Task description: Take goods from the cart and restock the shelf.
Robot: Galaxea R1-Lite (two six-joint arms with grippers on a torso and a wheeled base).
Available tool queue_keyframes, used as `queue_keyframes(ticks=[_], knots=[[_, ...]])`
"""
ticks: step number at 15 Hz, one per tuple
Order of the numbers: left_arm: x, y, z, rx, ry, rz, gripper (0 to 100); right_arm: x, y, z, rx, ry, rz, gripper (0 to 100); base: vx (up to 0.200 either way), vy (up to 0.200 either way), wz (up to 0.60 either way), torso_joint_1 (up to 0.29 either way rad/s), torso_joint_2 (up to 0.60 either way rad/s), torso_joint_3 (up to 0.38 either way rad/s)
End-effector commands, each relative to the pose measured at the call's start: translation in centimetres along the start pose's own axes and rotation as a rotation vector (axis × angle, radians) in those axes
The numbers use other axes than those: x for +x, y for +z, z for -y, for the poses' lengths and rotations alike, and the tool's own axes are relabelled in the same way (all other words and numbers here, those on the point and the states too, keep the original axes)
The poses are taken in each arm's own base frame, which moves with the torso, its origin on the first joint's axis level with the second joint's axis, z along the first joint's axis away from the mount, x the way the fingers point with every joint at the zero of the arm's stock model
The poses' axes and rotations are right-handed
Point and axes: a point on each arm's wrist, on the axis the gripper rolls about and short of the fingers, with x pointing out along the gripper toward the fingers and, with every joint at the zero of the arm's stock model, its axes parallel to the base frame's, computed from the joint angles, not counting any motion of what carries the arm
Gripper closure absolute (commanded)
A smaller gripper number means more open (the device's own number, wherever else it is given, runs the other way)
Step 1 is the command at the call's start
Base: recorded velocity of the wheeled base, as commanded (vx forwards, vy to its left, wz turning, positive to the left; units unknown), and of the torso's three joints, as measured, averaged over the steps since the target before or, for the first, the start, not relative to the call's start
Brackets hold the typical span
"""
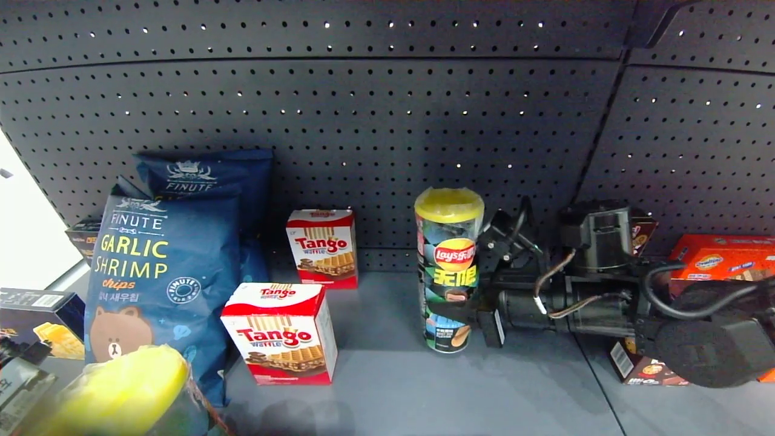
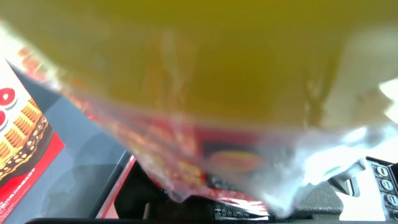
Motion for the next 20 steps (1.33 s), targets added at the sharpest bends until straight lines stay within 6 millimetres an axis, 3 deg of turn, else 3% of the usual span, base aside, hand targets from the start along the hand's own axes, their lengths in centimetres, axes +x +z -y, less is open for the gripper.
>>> queue_keyframes(ticks=[1,4,8,20], knots=[[0.0,0.0,0.0,-0.001,0.001,0.000,100,-2.2,0.4,-2.0,-0.016,0.010,0.052,100,0.000,0.000,0.00,0.000,0.00,0.000],[0.0,0.0,0.0,-0.001,-0.001,0.000,100,-2.3,-0.5,-3.1,0.013,0.001,0.096,100,0.000,0.000,0.00,0.000,0.00,0.000],[0.0,-0.2,0.0,-0.007,0.002,-0.003,100,-3.3,-3.9,-4.4,0.044,0.016,0.080,100,0.000,0.000,0.00,0.000,0.00,0.000],[-0.4,-1.0,0.5,-0.026,0.022,-0.006,100,-4.2,-5.9,-4.9,0.051,0.017,0.061,100,0.000,0.000,0.00,0.000,0.00,0.000]])
